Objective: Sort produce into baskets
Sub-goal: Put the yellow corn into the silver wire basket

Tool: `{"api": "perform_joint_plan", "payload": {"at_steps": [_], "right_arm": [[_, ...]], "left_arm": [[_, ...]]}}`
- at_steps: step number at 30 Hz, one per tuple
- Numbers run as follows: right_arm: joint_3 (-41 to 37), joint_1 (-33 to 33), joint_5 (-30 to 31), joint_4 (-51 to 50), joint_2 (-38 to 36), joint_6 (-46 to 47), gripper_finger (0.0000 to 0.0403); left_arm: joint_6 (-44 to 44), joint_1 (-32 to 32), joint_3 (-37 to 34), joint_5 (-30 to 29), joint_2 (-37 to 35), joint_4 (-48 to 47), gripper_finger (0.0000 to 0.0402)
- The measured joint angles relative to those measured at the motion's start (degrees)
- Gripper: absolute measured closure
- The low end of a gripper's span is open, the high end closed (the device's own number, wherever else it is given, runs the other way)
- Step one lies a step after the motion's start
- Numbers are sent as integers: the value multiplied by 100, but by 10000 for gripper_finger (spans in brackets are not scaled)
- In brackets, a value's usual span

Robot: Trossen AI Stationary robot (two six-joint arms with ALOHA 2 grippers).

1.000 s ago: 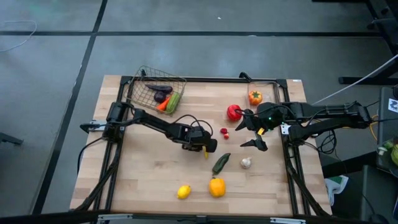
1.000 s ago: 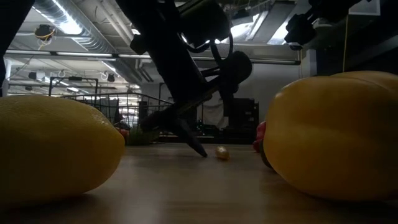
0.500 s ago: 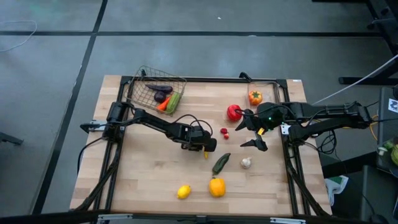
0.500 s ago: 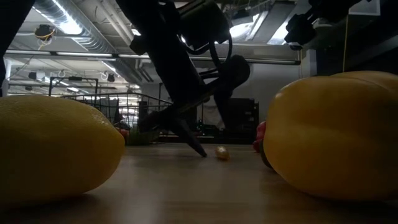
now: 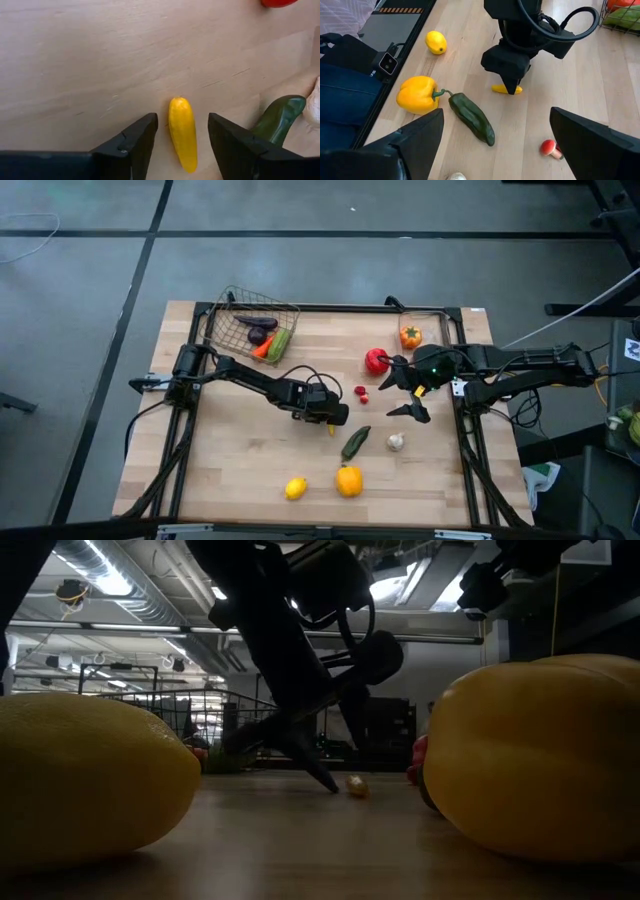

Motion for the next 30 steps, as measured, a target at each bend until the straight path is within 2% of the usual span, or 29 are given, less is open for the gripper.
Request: {"api": "perform_joint_plan", "payload": {"at_steps": [20,30], "right_arm": [[0,0,-2,-2,0,0,43],[0,1,-2,-6,0,2,43]], "left_arm": [[148,-20,50,64,96,122,340],[486,88,46,160,100,376,340]]}}
